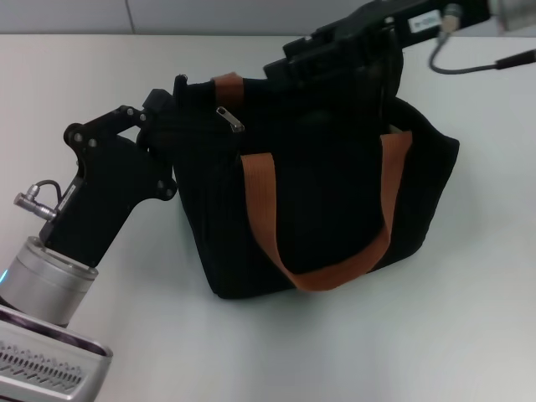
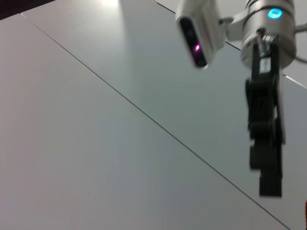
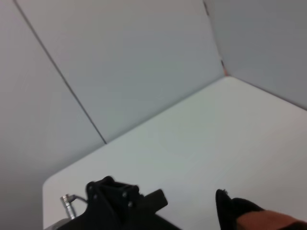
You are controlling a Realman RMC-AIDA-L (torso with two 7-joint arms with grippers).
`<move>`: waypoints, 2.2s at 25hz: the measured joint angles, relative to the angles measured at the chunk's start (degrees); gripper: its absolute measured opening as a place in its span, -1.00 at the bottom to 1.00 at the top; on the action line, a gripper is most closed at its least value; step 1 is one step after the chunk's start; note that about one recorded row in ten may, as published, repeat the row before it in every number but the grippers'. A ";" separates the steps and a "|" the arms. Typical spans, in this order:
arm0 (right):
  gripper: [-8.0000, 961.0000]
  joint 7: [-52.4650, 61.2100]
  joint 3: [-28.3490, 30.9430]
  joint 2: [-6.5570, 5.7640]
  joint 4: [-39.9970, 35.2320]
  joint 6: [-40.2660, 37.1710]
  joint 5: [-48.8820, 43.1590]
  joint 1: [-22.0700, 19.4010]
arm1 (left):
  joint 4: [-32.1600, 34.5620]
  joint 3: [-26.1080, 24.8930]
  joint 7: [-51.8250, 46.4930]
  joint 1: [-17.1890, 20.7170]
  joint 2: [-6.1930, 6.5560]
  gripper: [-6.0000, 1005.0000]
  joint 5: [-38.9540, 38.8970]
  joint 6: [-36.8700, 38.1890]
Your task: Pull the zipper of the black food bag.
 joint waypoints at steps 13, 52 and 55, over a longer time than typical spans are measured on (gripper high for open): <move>0.17 2.31 -12.00 0.39 6.42 9.49 -2.24 4.38 | -0.13 0.00 0.00 -0.06 0.00 -0.97 0.08 -0.04; -0.96 -1.02 -11.91 -0.01 11.76 14.76 4.06 1.67 | -0.66 -0.62 0.00 -0.30 0.00 -0.97 1.28 -0.08; -0.87 0.87 -12.01 -0.26 12.08 14.61 3.96 2.68 | -0.66 -0.62 0.00 -0.30 0.00 -0.97 1.44 -0.04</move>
